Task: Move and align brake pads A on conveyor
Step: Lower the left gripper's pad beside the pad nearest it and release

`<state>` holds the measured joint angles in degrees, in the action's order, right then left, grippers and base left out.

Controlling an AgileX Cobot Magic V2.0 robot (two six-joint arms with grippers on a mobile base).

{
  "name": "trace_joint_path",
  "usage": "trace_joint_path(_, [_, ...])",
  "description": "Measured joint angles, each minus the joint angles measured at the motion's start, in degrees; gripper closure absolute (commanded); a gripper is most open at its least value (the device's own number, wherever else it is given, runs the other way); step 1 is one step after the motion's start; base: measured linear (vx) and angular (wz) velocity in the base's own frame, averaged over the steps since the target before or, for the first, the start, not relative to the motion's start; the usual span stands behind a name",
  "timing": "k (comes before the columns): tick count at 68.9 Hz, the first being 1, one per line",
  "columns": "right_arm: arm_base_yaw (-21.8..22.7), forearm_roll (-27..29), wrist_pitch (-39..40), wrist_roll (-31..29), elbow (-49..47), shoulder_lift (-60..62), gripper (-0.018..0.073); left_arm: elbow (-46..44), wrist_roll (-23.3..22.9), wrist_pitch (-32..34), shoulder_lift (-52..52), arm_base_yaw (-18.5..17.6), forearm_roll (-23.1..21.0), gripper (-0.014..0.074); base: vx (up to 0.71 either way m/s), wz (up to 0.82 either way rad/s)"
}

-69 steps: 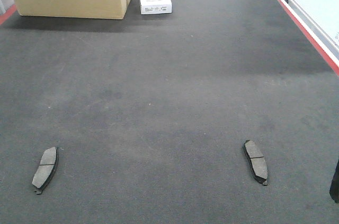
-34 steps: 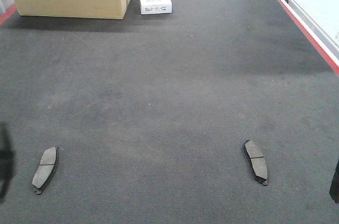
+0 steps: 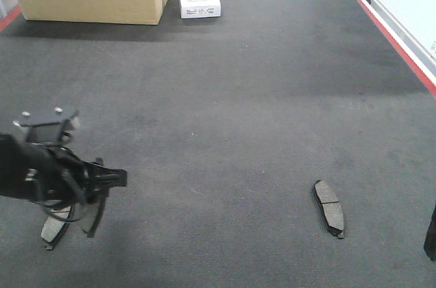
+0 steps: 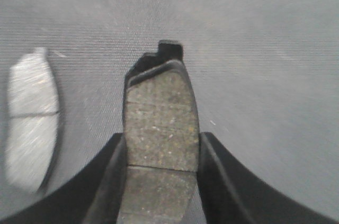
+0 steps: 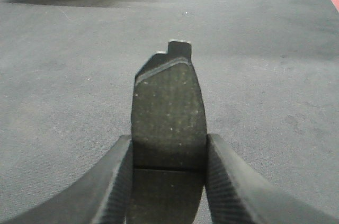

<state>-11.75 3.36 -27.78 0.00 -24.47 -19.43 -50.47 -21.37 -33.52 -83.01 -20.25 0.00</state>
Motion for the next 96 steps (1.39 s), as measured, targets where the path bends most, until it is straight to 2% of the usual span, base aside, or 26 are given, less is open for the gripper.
trace_joint_path(10, [0.0,0.0,0.0,0.0,0.0,0.0,0.0564,0.03,0.0,3.42,-6.73,0.0,-1.0,0.0524,0.0,0.0])
trace_joint_path(19, [0.0,0.0,0.0,0.0,0.0,0.0,0.0564,0.03,0.0,5.59,-10.95,0.0,-1.29,0.0451,0.0,0.0])
trace_joint_path(36, [0.0,0.0,0.0,0.0,0.0,0.0,0.0564,-2.03,0.0,7.23,-14.35,0.0,-1.36,0.0196,0.0,0.0])
trace_joint_path(45, [0.0,0.0,0.0,0.0,0.0,0.0,0.0564,-3.95,0.0,6.9,-14.73,0.0,-1.36,0.0118,0.0,0.0])
trace_joint_path(59, [0.0,0.0,0.0,0.0,0.0,0.0,0.0564,-5.79,1.03,3.2,-14.19,0.0,-1.05,0.0111,0.0,0.0])
trace_joint_path(69, [0.0,0.0,0.0,0.0,0.0,0.0,0.0564,-5.73,1.27,1.29,-9.18,-0.01,0.0,0.0111,0.0,0.0])
trace_joint_path(83, [0.0,0.0,0.0,0.0,0.0,0.0,0.0564,-1.44,1.28,0.77,3.88,-1.01,2.27,0.0111,0.0,0.0])
trace_joint_path(96, [0.0,0.0,0.0,0.0,0.0,0.0,0.0564,6.37,1.46,1.22,20.5,-2.28,3.4,0.0111,0.0,0.0])
